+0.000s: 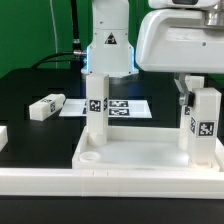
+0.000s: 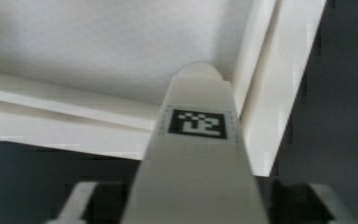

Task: Assemble desk

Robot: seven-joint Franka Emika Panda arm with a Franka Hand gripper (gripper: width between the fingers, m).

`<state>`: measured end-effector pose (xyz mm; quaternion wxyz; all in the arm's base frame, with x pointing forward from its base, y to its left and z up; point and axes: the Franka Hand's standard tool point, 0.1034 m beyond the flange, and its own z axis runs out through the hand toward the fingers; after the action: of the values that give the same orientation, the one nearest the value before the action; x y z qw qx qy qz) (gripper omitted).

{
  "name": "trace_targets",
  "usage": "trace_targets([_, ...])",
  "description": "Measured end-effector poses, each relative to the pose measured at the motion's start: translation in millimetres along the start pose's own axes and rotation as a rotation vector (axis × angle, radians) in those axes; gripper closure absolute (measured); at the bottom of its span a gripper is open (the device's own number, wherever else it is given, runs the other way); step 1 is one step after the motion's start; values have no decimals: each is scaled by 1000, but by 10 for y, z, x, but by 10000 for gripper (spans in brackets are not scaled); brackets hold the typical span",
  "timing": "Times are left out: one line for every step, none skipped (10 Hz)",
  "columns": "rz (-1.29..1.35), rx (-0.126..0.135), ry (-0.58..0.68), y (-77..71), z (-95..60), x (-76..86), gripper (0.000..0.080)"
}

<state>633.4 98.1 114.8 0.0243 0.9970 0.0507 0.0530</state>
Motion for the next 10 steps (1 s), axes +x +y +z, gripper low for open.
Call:
trace_targets([1,0,0,0,0,-1,511])
trace_targets([36,0,0,1,1,-1,511])
trace_targets([37,0,0,1,1,-2,511])
trace_targets([42,0,0,1,1,-2,511])
trace_targets([150,2,-1,2,3,-4,511])
trace_targets([265,15,-2,38,2,0,511])
trace_targets([355,23,-4,57,11,-6,511])
trace_targets([474,24,-1,54,14,-4,510])
trace_targets([552,25,-1,53,15,-4,510])
trace_targets([671,28,-4,43,17,-6,509])
